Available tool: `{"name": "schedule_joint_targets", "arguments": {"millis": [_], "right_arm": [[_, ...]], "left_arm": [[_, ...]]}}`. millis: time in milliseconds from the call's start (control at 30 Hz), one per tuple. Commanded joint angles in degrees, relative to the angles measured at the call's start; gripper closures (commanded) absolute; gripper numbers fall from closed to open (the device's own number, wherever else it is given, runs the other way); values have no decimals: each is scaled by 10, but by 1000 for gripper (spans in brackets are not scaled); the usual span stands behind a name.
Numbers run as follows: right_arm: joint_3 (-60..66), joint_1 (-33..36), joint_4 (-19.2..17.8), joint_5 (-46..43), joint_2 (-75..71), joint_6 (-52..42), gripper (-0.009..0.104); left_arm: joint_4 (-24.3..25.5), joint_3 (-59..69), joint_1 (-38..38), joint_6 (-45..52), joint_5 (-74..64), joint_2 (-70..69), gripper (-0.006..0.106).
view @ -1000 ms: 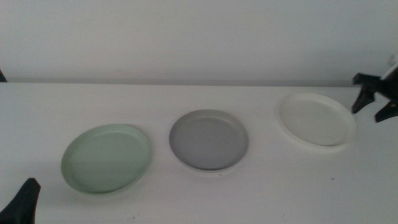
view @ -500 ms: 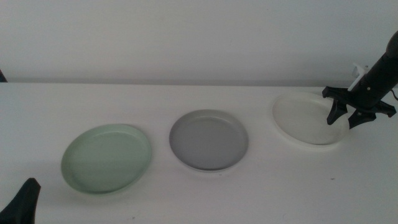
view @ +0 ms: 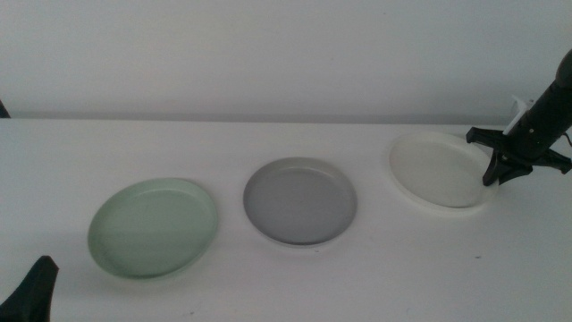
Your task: Stack the three bowls on top of each other.
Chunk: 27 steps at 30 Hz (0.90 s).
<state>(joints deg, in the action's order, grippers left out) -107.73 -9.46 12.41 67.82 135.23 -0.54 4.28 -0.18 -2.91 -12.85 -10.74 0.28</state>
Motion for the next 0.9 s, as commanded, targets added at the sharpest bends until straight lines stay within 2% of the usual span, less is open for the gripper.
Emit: {"name": "schedule_joint_targets", "arguments": {"millis": [0, 100, 333, 433, 600, 867], "right_arm": [[5, -8, 28, 20, 11, -22, 97], [7, -27, 85, 35, -15, -56, 97], [8, -48, 93, 46, -149, -53, 97], [8, -32, 112, 48, -195, -47, 97], [6, 62, 112, 64, -200, -38, 97], [6, 210, 131, 11, -115, -37, 97]], "left_arm": [[-2, 24, 1, -6, 10, -24, 7], [-2, 24, 1, -6, 10, -24, 7], [-2, 24, 1, -6, 10, -24, 7], [-2, 24, 1, -6, 10, -24, 7], [-2, 24, 1, -6, 10, -24, 7], [-2, 24, 1, -6, 10, -24, 7]]}}
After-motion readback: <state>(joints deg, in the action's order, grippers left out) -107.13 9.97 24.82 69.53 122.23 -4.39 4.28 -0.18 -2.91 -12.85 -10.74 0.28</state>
